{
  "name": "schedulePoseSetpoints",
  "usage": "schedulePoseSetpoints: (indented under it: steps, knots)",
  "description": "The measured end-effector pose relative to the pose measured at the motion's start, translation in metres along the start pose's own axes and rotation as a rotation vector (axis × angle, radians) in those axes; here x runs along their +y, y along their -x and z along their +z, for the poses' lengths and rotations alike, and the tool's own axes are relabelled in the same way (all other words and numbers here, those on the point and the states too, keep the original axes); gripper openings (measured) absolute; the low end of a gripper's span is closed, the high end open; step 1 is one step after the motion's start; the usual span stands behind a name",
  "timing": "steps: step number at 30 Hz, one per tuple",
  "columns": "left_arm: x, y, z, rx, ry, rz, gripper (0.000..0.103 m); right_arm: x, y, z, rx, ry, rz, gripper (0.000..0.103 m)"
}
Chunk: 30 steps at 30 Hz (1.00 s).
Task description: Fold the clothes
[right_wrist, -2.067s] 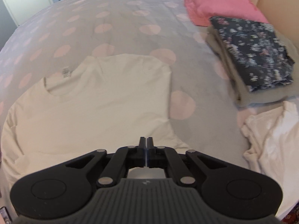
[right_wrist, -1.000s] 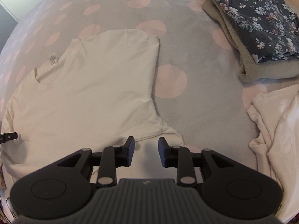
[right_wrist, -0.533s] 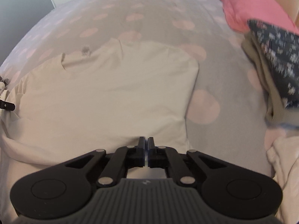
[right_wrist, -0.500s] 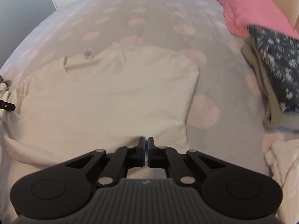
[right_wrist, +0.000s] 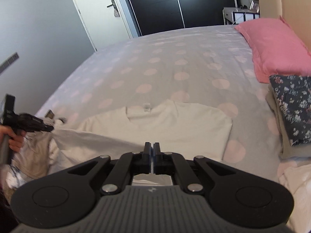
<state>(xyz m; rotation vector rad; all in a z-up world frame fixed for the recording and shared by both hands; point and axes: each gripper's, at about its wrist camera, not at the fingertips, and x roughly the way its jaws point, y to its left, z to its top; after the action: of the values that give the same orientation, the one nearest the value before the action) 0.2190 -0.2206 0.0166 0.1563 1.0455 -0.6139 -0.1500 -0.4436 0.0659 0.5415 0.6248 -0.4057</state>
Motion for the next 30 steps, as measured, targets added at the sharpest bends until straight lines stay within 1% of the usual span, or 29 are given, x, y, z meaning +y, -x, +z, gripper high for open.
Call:
schedulePoseSetpoints:
  steps: [1,2,4,5,6,7,9,11,13,14,15,16,17,18,19,21,25,30]
  knots:
    - [-0.002,0.002,0.002,-0.014,0.0,0.001,0.0,-0.002,0.003,0.004,0.005,-0.018,0.027,0.002]
    - [-0.001,0.005,0.003,-0.027,0.004,-0.004,0.0,-0.005,0.006,0.008,-0.002,-0.039,0.034,0.002]
    - [-0.004,0.005,0.007,-0.034,0.017,-0.022,0.0,-0.013,0.007,0.014,-0.025,-0.077,-0.008,0.001]
    - [-0.006,0.004,0.008,-0.038,0.02,-0.029,0.0,-0.018,0.004,0.017,-0.028,-0.101,-0.044,0.0]
    - [-0.011,0.002,0.009,-0.046,0.005,-0.012,0.0,-0.023,0.001,0.019,-0.03,-0.125,-0.081,0.0]
    - [-0.017,-0.001,0.01,-0.053,-0.018,0.006,0.0,-0.029,-0.003,0.021,-0.022,-0.149,-0.1,0.0]
    - [-0.028,-0.013,0.009,-0.032,-0.043,-0.003,0.0,-0.041,-0.014,0.024,0.0,-0.191,-0.127,0.0]
    - [-0.039,-0.025,0.008,-0.011,-0.068,-0.011,0.0,-0.049,-0.032,0.021,0.039,-0.199,-0.154,0.0]
    - [-0.048,-0.037,0.005,0.006,-0.098,0.028,0.0,-0.057,-0.049,0.019,0.079,-0.204,-0.181,0.001]
    - [-0.052,-0.043,0.003,0.013,-0.11,0.05,0.0,-0.061,-0.058,0.017,0.099,-0.206,-0.195,0.004]
    - [-0.054,-0.047,0.003,0.016,-0.116,0.064,0.0,-0.064,-0.067,0.014,0.13,-0.211,-0.2,0.005]
    - [-0.053,-0.05,0.004,0.019,-0.111,0.065,0.0,-0.066,-0.077,0.007,0.162,-0.21,-0.202,0.008]
    - [-0.052,-0.052,0.004,0.023,-0.106,0.067,0.0,-0.068,-0.086,0.001,0.195,-0.208,-0.203,0.021]
    - [-0.051,-0.055,0.005,0.027,-0.101,0.068,0.0,-0.07,-0.096,-0.006,0.228,-0.206,-0.204,0.028]
    - [-0.049,-0.056,0.006,0.029,-0.093,0.07,0.0,-0.07,-0.104,-0.011,0.25,-0.196,-0.207,0.029]
    - [-0.045,-0.059,0.006,0.032,-0.087,0.08,0.0,-0.07,-0.12,-0.021,0.29,-0.179,-0.203,0.029]
    - [-0.038,-0.065,0.006,0.049,-0.075,0.091,0.0,-0.072,-0.147,-0.033,0.309,-0.191,-0.184,0.029]
    - [-0.036,-0.065,0.007,0.055,-0.073,0.09,0.0,-0.076,-0.177,-0.042,0.319,-0.173,-0.247,0.03]
